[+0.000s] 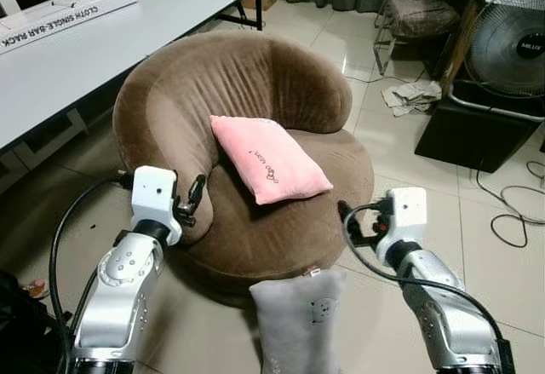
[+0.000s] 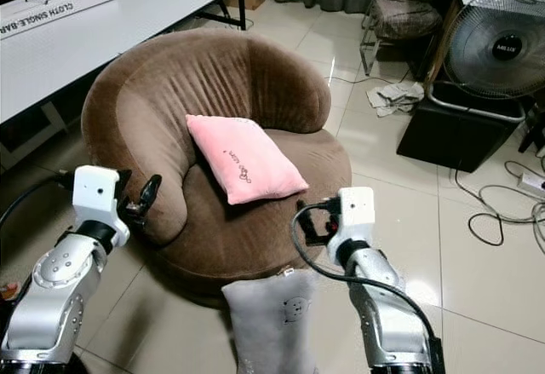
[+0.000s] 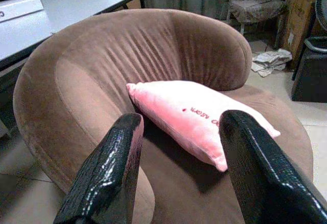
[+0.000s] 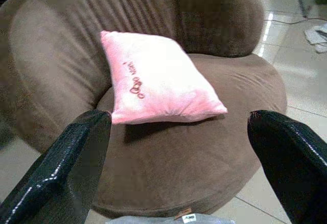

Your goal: Move the pillow to the sofa from floor

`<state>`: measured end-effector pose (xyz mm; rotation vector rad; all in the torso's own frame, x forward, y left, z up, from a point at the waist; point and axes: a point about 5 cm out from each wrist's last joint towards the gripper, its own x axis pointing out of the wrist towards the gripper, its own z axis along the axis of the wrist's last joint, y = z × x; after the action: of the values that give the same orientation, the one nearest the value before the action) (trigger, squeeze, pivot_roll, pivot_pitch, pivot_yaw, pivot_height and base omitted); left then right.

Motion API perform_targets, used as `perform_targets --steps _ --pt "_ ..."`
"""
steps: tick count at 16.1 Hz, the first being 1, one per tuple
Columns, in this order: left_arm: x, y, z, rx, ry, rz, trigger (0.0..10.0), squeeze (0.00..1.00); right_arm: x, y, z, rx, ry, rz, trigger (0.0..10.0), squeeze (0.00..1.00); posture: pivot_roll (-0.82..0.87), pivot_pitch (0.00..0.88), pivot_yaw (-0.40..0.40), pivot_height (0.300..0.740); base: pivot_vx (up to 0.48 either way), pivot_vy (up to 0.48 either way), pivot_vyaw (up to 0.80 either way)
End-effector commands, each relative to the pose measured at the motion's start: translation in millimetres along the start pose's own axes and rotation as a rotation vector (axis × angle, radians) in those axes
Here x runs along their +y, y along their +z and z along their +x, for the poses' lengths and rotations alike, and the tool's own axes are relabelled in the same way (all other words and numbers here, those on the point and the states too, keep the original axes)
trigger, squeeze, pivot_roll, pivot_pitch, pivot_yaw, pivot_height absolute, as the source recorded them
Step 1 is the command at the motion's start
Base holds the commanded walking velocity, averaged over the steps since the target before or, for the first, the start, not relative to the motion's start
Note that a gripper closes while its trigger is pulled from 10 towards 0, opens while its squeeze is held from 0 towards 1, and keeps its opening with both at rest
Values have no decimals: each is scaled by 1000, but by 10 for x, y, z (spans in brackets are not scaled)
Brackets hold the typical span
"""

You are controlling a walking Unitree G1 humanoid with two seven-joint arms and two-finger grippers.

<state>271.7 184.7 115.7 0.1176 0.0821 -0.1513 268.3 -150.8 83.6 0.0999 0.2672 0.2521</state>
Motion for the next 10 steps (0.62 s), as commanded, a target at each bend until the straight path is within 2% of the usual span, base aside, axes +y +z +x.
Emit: perform_targets --steps 1,6,10 --pt "-18 -32 -24 7 3 10 10000 0 0 -2 24 14 4 -13 10000 0 91 0 -12 740 0 0 0" --pt "16 -13 -55 -3 12 28 10000 0 14 -94 72 52 13 11 10000 0 113 0 -22 740 0 0 0" --pt "26 -2 -32 -2 4 43 10000 0 -9 -105 81 52 4 22 10000 0 107 0 -14 740 0 397 -672"
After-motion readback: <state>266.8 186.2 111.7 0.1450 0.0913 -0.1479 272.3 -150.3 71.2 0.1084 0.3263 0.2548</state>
